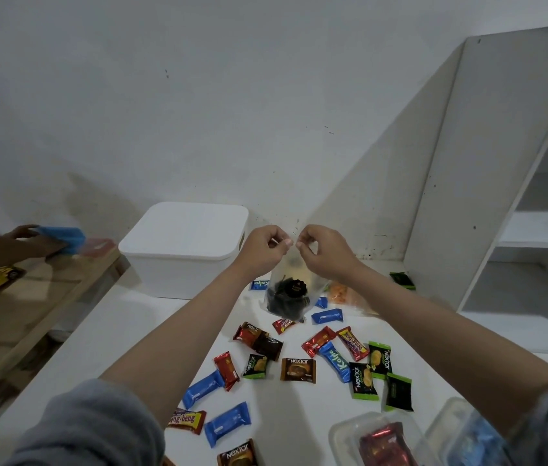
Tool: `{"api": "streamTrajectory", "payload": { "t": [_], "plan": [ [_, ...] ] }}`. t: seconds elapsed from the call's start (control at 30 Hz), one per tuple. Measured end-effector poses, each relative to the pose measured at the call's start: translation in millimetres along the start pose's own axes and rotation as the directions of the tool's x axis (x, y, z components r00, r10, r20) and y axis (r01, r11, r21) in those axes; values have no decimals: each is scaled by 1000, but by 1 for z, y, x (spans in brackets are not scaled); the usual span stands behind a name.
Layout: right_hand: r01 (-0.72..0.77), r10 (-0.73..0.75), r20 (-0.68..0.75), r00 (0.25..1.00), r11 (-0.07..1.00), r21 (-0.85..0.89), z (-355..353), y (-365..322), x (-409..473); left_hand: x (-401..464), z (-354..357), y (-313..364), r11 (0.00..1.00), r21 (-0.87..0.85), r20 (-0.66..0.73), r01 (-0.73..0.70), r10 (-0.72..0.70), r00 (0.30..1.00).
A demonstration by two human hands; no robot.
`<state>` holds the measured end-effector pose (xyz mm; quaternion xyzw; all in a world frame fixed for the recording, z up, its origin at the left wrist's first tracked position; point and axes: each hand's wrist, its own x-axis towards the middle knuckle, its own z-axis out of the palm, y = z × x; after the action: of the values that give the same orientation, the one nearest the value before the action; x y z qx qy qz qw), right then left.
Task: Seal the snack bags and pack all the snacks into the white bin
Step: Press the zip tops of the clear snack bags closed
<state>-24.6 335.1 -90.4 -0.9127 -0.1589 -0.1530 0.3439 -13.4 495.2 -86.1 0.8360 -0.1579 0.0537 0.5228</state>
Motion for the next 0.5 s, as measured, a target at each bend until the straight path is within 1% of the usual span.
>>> {"api": "streamTrajectory", "payload": {
  "t": [0.1, 0.23, 0.4, 0.5],
  "plan": [
    [-1, 2, -7, 1000, 1000, 25, -1, 2, -1, 2, -3, -3, 1000, 9, -24, 15, -14, 1000],
    [-39, 39, 7, 999, 999, 23, -5, 8, -1, 2, -7, -1, 999, -25, -38, 42, -43, 998],
    [-31, 31, 12, 999, 999, 15, -8, 8, 0, 1, -7, 2, 994, -42, 22, 105, -104, 994],
    [-20, 19, 32, 999, 1000, 10, -9, 9, 0, -1, -9, 3, 991, -57, 65, 120, -116, 991]
  ]
}}
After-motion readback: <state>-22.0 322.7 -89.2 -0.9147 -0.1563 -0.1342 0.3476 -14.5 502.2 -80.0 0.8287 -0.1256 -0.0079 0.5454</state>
